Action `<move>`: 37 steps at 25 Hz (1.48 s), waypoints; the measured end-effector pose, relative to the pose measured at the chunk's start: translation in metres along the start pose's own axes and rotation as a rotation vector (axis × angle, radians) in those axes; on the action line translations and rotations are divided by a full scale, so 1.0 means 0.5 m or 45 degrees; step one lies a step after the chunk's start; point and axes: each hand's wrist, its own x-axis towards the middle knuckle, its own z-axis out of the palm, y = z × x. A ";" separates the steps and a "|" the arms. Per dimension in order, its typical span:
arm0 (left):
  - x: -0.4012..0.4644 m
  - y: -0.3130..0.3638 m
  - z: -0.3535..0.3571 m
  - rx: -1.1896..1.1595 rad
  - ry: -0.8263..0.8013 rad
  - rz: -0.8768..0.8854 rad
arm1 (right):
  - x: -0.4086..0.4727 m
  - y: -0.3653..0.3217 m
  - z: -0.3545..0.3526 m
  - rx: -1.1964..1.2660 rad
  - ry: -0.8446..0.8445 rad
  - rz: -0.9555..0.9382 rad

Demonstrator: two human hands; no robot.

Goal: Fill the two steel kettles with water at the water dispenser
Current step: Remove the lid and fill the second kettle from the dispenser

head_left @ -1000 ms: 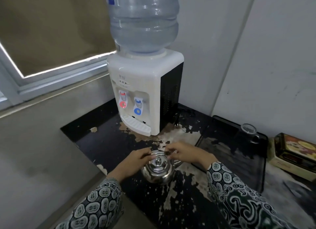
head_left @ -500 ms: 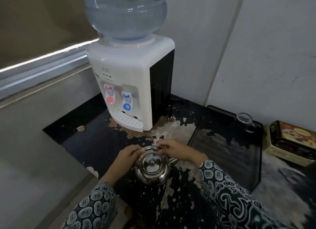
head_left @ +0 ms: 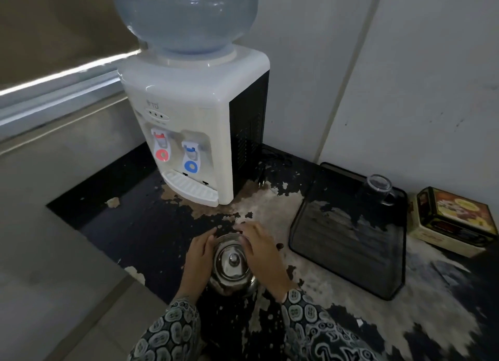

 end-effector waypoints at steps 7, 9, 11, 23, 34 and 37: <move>-0.101 -0.050 0.024 0.203 -0.104 0.402 | -0.060 0.007 0.050 -0.211 -0.208 -0.150; -0.099 -0.054 0.016 0.237 -0.185 0.384 | -0.062 0.012 0.052 -0.227 -0.213 -0.150; -0.099 -0.054 0.007 0.304 -0.260 0.356 | -0.063 0.012 0.057 -0.217 -0.180 -0.116; -0.091 -0.051 0.000 0.452 -0.296 0.317 | -0.053 0.014 0.065 -0.494 -0.158 -0.088; -0.086 -0.024 -0.003 0.497 -0.352 0.279 | -0.050 0.010 0.062 -0.568 -0.056 -0.119; -0.082 -0.005 -0.007 0.533 -0.398 0.245 | -0.047 0.012 0.060 -0.629 -0.057 -0.155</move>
